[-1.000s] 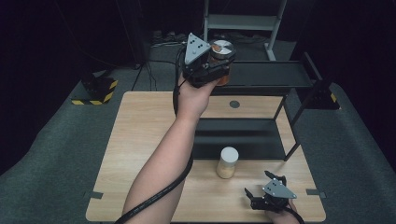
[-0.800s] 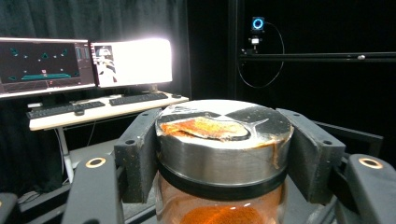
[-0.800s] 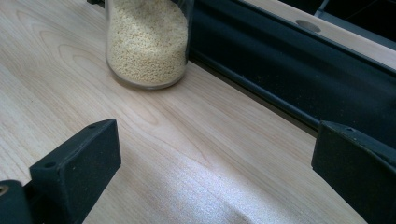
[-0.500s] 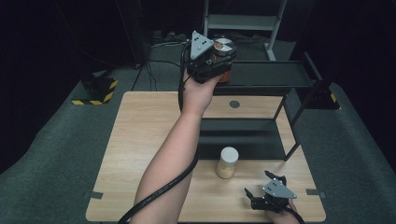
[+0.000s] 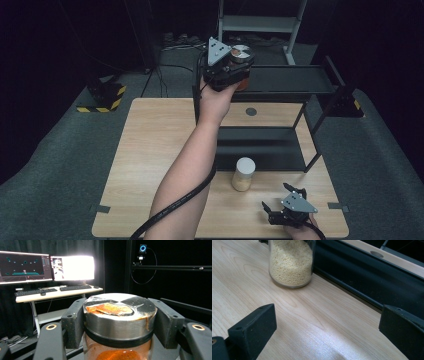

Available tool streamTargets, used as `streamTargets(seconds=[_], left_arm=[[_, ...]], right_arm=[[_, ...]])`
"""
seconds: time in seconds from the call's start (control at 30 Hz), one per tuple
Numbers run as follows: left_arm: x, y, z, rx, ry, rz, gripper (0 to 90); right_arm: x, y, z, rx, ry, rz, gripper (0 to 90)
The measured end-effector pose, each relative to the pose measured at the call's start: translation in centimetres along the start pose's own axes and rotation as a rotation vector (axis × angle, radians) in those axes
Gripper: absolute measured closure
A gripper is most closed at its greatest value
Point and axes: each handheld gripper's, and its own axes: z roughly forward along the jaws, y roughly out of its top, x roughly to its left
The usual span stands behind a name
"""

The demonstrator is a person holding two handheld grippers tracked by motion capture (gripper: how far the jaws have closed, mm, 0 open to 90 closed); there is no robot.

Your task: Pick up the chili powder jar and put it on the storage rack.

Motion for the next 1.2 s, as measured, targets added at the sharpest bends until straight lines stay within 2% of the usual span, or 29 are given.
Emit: streamTargets(seconds=[0.4, 0.63, 0.77, 0.87, 0.9, 1.2], left_arm=[[0.1, -0.3, 0.1, -0.009, -0.008, 0.004, 34.2], [0.3, -0.1, 0.1, 0.002, -0.015, -0.009, 33.1], [-0.1, 0.0, 0.0, 0.004, 0.014, -0.023, 19.9], [-0.5, 0.2, 0.0, 0.022, 0.033, -0.023, 2.9], [-0.5, 0.2, -0.1, 0.025, 0.034, -0.02, 0.3], [-0.4, 0.0, -1.2, 0.026, 0.026, -0.023, 0.3]], right_arm=[[0.0, 0.0, 0.0, 0.001, 0.0, -0.003, 0.4], [0.0, 0.0, 0.0, -0.001, 0.001, 0.002, 0.4], [0.0, 0.0, 0.0, 0.0, 0.001, 0.0, 0.4], [0.0, 0.0, 0.0, 0.0, 0.0, 0.001, 0.4], [0.0, 0.0, 0.0, 0.001, 0.0, 0.001, 0.4], [0.0, 0.0, 0.0, 0.001, 0.001, 0.0, 0.4]])
